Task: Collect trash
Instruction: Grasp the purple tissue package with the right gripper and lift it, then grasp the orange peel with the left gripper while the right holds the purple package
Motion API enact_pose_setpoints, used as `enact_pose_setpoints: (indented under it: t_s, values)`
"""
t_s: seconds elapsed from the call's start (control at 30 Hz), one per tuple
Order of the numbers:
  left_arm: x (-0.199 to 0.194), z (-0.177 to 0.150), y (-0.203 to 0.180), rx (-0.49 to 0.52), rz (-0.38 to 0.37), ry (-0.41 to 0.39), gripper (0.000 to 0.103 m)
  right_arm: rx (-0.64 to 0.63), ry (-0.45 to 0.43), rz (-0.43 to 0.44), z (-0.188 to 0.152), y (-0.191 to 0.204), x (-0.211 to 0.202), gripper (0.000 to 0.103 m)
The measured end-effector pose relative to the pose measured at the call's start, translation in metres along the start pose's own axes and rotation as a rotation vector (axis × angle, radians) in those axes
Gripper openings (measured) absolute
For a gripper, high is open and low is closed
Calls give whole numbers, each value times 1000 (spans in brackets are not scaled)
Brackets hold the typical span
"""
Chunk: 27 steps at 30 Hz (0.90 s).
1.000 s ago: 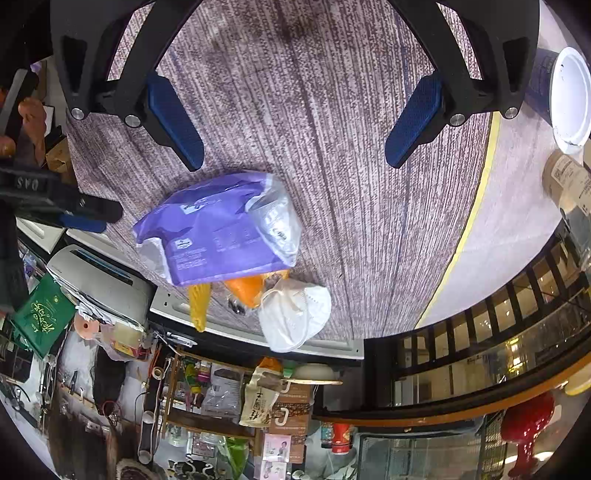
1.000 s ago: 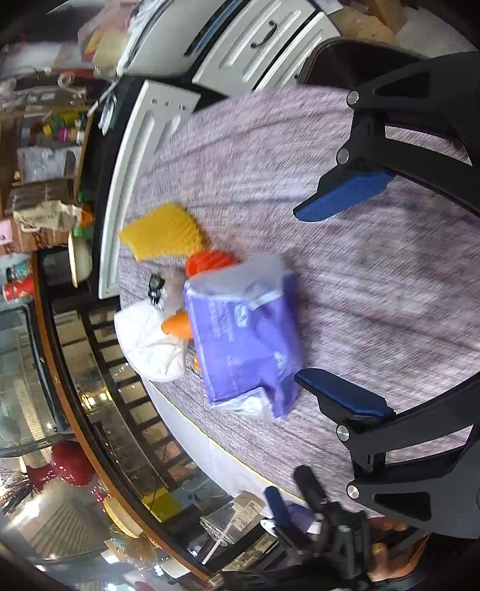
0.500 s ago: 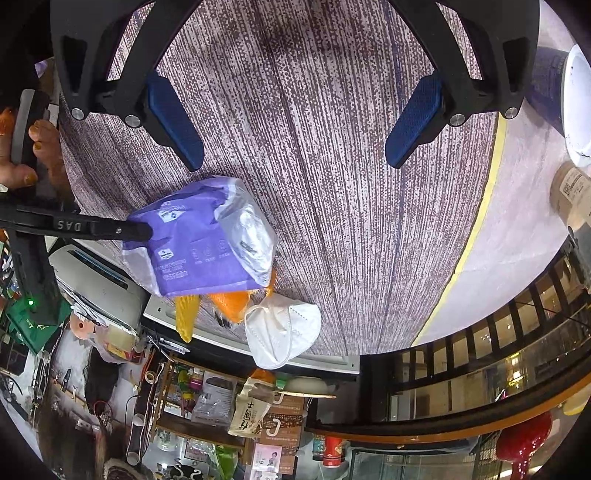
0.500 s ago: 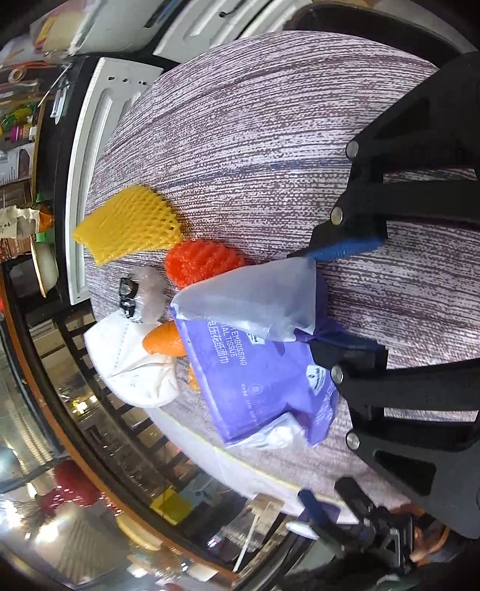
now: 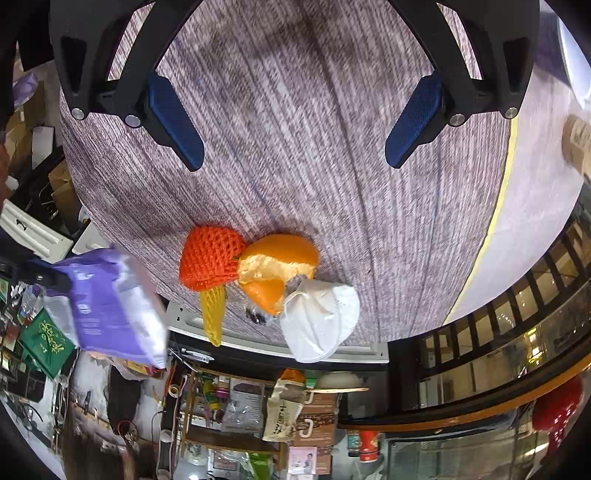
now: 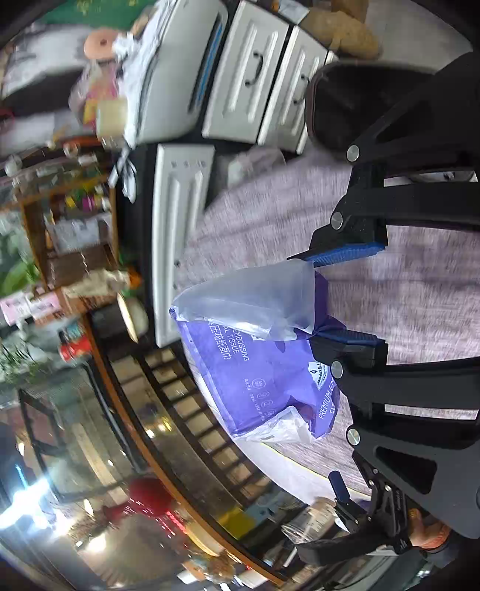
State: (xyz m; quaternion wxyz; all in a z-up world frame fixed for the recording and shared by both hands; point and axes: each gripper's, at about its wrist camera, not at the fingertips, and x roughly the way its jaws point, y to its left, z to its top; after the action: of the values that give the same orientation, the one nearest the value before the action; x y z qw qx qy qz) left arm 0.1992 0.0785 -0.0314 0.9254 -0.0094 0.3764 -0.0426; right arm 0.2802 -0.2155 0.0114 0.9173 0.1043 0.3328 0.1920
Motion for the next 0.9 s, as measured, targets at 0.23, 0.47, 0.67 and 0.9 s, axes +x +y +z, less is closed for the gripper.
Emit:
enact_pose_setpoints:
  t_s: [0.23,0.47,0.67,0.9]
  values:
    - [27,28,-16,100,21,2,97,47,-4,-60,-12,-37,-25,32]
    - [69,51,-19,218,81,58,95,88,12,-84,-25,-56,-29,32]
    - [83,54,-17,266,83,53,86,107,26,-95,-31,-64,-28,32]
    - [88,47,-41,381,128,58,59,117,44,-98,-35,-63,-22,32]
